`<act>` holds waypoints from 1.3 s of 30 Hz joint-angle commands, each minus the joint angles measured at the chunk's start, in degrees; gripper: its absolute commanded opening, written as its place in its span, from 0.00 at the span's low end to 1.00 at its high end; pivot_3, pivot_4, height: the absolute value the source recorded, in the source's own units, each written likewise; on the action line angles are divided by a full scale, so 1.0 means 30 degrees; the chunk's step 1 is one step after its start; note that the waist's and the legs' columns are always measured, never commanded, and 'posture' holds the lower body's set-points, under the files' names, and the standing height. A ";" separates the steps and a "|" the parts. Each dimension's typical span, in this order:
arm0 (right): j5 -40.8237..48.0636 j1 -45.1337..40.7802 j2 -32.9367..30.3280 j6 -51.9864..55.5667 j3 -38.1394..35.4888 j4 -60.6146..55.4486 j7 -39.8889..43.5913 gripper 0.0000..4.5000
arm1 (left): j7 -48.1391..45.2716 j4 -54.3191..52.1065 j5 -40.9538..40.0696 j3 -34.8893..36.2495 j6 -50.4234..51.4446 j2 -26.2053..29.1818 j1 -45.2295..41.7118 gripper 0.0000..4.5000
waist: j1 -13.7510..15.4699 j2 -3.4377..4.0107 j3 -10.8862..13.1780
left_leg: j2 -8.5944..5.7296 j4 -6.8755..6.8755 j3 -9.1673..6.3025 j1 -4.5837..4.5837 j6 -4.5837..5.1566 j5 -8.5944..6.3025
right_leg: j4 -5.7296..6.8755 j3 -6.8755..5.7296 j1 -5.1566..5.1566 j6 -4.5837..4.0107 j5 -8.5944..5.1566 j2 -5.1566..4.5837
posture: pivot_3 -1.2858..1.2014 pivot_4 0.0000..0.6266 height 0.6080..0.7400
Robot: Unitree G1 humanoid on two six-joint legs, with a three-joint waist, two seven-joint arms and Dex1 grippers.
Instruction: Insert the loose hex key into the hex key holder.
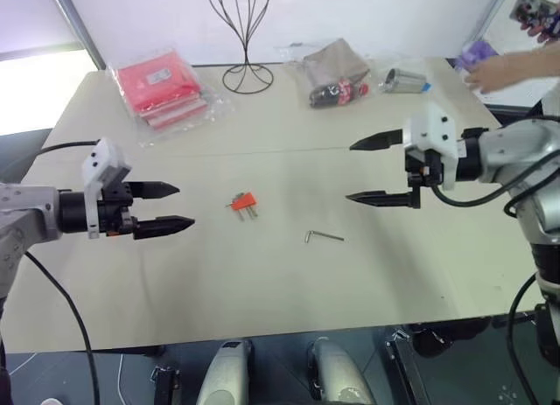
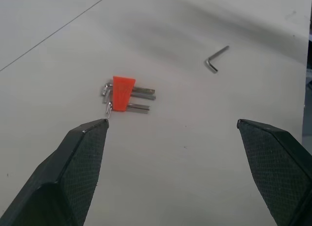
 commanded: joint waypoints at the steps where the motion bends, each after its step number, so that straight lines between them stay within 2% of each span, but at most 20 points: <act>1: -0.0015 -0.0516 0.0051 -0.0256 -0.0239 -0.0283 0.0100 1.00 | 0.0052 -0.0525 -0.0280 0.0428 0.0098 0.0227 -0.0002 0.98 | -0.0003 -0.0001 0.0000 | 0.0000 0.0000 0.0001 0.0000 0.0000 0.0000 | 0.0002 0.0000 0.0000 0.0000 0.0000 0.0000 | 0.52 0.24 1.00; 30: -0.1430 -0.0375 0.1084 -0.2187 0.0077 0.1194 0.0376 1.00 | 0.0786 -0.0780 -0.0572 0.0432 0.0218 -0.0109 -0.0213 0.98 | -0.0008 -0.0007 0.0005 | -0.0001 0.0011 0.0010 0.0005 -0.0003 0.0005 | 0.0031 -0.0002 0.0000 0.0014 0.0008 0.0018 | 0.52 0.24 1.00; 33: -0.2284 -0.0842 0.2603 -0.3172 0.0554 0.2213 -0.0824 1.00 | 0.0960 -0.0823 -0.0574 0.0391 0.0189 -0.0259 -0.0133 0.98 | -0.0054 -0.0011 0.0003 | -0.0001 0.0018 0.0015 0.0010 -0.0004 0.0005 | 0.0039 -0.0003 0.0005 0.0014 0.0008 0.0024 | 0.52 0.24 1.00; 39: -0.8207 -0.2091 0.7142 -0.8827 0.3906 0.8896 -0.6188 1.00 | 0.1771 -0.1292 0.0009 0.0134 -0.0271 -0.0879 0.0522 0.98 | -0.0153 -0.0018 0.0001 | 0.0002 0.0028 0.0063 0.0025 -0.0052 0.0035 | 0.0115 0.0003 -0.0015 0.0014 0.0008 0.0049 | 0.52 0.24 1.00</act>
